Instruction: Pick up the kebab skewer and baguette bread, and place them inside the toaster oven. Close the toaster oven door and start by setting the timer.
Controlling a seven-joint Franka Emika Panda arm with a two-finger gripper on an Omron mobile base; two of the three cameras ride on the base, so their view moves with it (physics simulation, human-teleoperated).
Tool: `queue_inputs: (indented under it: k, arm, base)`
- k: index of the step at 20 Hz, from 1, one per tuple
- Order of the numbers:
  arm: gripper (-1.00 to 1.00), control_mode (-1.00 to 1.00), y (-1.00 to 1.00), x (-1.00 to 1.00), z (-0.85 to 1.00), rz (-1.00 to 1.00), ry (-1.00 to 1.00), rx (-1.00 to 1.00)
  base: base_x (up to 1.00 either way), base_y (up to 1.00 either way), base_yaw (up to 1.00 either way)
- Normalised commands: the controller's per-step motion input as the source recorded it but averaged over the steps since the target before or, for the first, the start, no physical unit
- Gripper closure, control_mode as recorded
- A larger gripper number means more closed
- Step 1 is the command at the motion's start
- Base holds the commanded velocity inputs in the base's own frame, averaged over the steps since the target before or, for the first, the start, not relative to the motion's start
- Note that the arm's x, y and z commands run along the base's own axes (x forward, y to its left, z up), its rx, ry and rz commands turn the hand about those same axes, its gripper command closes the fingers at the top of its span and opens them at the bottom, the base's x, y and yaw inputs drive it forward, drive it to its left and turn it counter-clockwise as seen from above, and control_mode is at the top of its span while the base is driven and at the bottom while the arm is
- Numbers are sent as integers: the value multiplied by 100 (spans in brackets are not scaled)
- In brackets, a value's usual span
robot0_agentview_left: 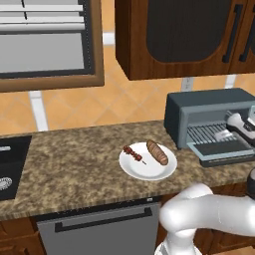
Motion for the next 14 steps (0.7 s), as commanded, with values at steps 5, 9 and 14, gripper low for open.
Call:
queue_inputs:
  k: [5, 9, 14]
  arm:
    - [-100, -100, -9, -100, 42, -2, 25, -1]
    - [-100, -100, 94, -89, 100, 6, 0, 0]
    - [-100, -100, 100, -58, 34, 9, 0, -7]
  base:
    - [0, 0, 0]
    - [0, 0, 0]
    - [0, 0, 0]
